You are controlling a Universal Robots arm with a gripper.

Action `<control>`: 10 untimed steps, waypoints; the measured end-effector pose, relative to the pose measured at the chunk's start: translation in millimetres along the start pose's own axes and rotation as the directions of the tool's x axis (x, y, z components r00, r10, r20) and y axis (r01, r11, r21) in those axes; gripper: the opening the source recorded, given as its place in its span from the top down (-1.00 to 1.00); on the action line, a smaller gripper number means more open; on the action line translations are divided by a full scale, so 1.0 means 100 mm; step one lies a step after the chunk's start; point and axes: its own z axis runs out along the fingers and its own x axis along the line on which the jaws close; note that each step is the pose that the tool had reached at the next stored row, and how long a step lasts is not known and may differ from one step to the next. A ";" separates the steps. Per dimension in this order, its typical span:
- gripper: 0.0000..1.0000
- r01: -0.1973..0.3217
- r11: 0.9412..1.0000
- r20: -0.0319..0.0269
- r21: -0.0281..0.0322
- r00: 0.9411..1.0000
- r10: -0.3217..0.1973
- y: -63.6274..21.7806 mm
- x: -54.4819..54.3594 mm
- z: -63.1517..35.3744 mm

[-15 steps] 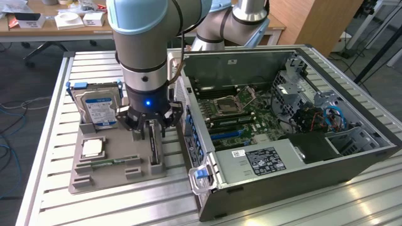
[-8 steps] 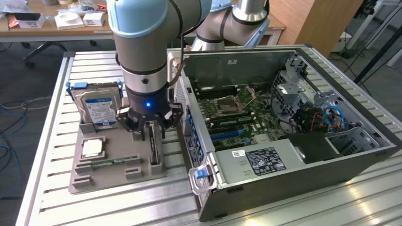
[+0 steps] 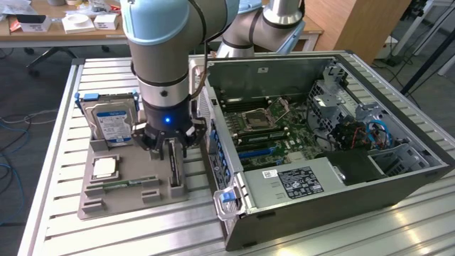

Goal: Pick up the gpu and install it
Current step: 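Pick up the gpu and move the gpu toward the slot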

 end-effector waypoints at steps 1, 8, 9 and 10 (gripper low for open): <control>-0.06 0.000 1.000 0.000 0.000 1.000 0.000 0.000 0.00 0.004; -0.06 0.000 1.000 0.000 0.000 1.000 0.000 0.010 0.04 0.021; -0.06 0.000 1.000 0.000 0.000 1.000 0.000 0.013 0.04 0.022; -0.06 0.000 1.000 0.000 0.000 1.000 0.000 0.013 0.04 0.022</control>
